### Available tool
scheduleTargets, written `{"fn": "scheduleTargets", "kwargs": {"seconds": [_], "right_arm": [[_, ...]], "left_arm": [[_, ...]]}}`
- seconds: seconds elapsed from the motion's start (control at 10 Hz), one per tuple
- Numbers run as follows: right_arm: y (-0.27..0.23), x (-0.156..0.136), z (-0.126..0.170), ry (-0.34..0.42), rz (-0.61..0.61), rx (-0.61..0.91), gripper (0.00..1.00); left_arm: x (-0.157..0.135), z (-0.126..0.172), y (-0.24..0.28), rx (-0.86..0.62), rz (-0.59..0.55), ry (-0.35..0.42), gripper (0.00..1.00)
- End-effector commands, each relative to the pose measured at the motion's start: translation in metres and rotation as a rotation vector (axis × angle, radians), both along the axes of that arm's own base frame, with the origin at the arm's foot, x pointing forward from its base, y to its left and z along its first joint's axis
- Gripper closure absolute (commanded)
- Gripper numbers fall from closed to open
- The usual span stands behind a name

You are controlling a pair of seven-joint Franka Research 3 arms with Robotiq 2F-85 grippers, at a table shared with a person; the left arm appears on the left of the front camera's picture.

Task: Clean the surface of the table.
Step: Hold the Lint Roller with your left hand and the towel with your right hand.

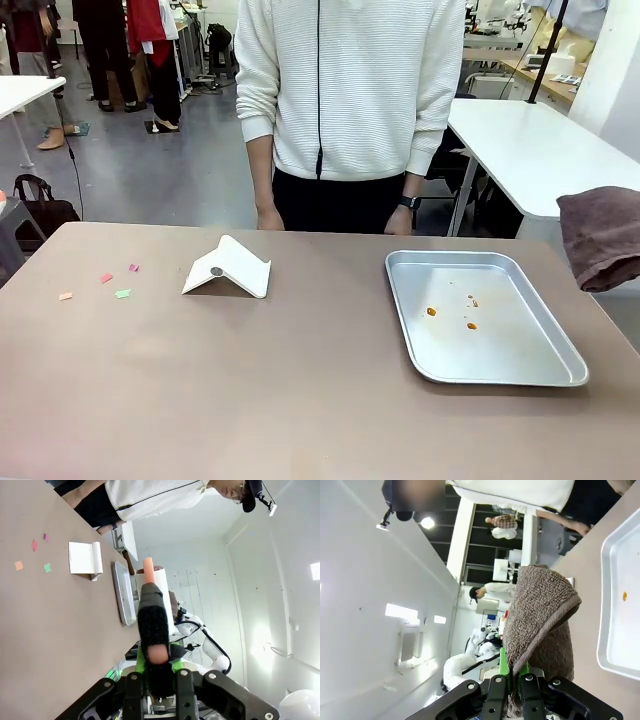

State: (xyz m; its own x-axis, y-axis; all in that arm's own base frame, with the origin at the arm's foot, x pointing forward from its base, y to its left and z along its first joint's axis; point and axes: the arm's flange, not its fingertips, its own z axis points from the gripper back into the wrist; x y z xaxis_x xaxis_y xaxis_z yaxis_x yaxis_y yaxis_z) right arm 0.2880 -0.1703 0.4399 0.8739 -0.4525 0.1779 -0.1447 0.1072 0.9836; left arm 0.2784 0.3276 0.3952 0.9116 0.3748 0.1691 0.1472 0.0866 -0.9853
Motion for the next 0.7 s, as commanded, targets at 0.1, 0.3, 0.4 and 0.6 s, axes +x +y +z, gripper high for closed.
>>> {"fn": "scheduleTargets", "kwargs": {"seconds": [0.1, 0.3, 0.4, 0.6], "right_arm": [[0.0010, -0.0030, 0.0121, -0.014, -0.005, 0.021, 1.00], [0.0010, -0.0030, 0.0121, -0.014, -0.005, 0.021, 1.00], [0.0010, -0.0030, 0.0121, -0.014, -0.005, 0.021, 1.00], [0.0010, -0.0030, 0.0121, -0.014, -0.005, 0.021, 1.00]], "left_arm": [[-0.0071, 0.0055, -0.0037, 0.004, -0.003, -0.009, 1.00], [-0.0071, 0.0055, -0.0037, 0.004, -0.003, -0.009, 1.00], [-0.0071, 0.0055, -0.0037, 0.004, -0.003, -0.009, 1.00], [-0.0071, 0.0055, -0.0037, 0.004, -0.003, -0.009, 1.00]]}}
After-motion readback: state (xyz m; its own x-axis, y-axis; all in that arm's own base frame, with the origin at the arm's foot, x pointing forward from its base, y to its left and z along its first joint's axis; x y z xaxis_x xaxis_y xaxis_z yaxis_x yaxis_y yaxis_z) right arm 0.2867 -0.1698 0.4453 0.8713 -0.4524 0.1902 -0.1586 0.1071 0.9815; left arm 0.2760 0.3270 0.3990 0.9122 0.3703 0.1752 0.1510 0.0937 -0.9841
